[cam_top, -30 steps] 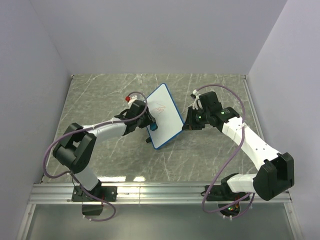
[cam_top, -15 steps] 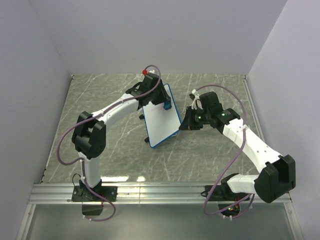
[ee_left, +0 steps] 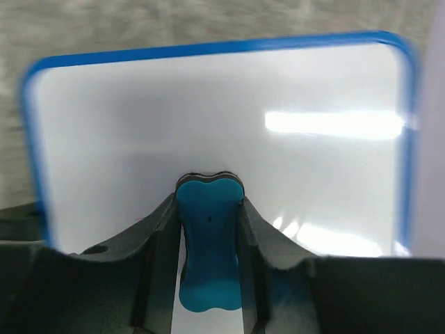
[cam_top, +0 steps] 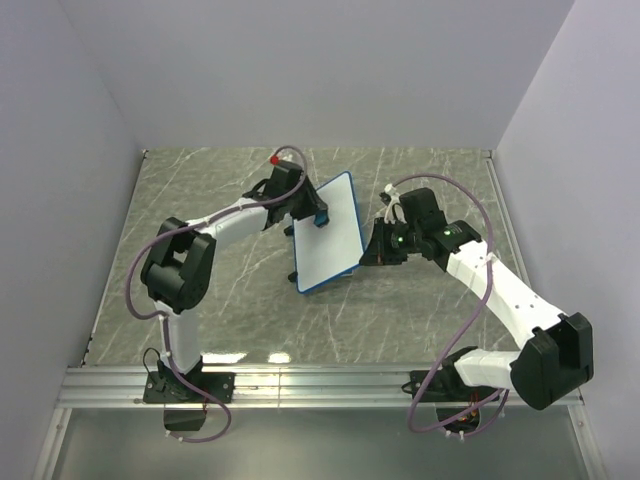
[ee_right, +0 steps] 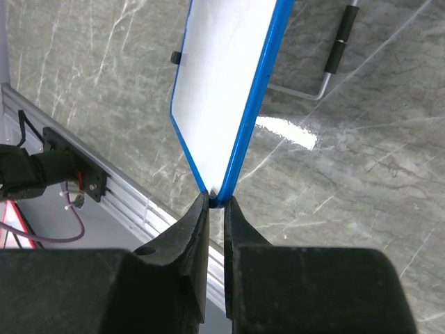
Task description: Erase the whiteboard
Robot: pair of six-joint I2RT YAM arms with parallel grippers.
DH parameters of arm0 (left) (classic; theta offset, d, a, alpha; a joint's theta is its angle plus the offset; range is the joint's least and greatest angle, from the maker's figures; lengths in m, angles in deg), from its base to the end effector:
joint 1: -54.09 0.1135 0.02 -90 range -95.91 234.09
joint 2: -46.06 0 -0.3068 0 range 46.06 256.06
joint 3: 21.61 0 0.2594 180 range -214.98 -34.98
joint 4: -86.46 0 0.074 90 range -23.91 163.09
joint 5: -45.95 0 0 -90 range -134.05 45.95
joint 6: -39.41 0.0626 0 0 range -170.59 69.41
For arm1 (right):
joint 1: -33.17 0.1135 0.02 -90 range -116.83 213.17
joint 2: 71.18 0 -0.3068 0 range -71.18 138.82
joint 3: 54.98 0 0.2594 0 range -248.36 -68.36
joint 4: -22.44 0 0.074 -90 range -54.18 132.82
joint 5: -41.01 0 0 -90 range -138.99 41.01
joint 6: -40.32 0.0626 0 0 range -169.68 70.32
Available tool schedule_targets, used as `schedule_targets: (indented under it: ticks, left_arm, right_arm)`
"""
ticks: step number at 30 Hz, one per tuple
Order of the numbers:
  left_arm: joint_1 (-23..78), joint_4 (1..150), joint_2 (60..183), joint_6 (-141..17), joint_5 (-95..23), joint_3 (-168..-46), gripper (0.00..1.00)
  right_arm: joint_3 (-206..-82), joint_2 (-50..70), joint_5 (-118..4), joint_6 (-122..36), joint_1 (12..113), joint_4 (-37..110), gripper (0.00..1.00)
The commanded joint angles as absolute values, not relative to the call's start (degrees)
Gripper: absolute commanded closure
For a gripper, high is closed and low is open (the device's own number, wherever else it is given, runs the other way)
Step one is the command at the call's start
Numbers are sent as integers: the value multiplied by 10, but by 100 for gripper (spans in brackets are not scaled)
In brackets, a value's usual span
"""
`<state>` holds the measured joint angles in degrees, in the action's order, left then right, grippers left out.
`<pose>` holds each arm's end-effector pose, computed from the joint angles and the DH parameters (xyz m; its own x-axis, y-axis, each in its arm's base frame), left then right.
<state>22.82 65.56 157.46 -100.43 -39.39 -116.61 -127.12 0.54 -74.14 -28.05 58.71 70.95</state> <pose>0.4156 -0.2583 0.2433 -0.7716 -0.4226 -0.4754 -0.0266 0.7682 -0.6397 0.2325 0.1406 0.3095 -0.8625 -0.0423 -0.5043 -0.3534 0.7637 0.5402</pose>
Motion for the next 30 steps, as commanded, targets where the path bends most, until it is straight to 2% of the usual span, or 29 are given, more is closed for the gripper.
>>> schedule_targets:
  ticks: [1,8,19,30]
  left_arm:
    - [217,612,1614,-983,-382,-1074,100]
    - [220,639,1616,-980,-385,-1010,100]
    - [175,610,1569,-973,-351,-1120,100]
    - [124,616,1542,-985,-310,-1153,100]
  right_arm:
    - [-1286,-24,-774,-313,604,671,100]
    - [-1285,-24,-769,-313,604,674,100]
    - [-1268,-23,-769,-306,603,665,100]
    - [-1251,-28,-775,-295,603,652,100]
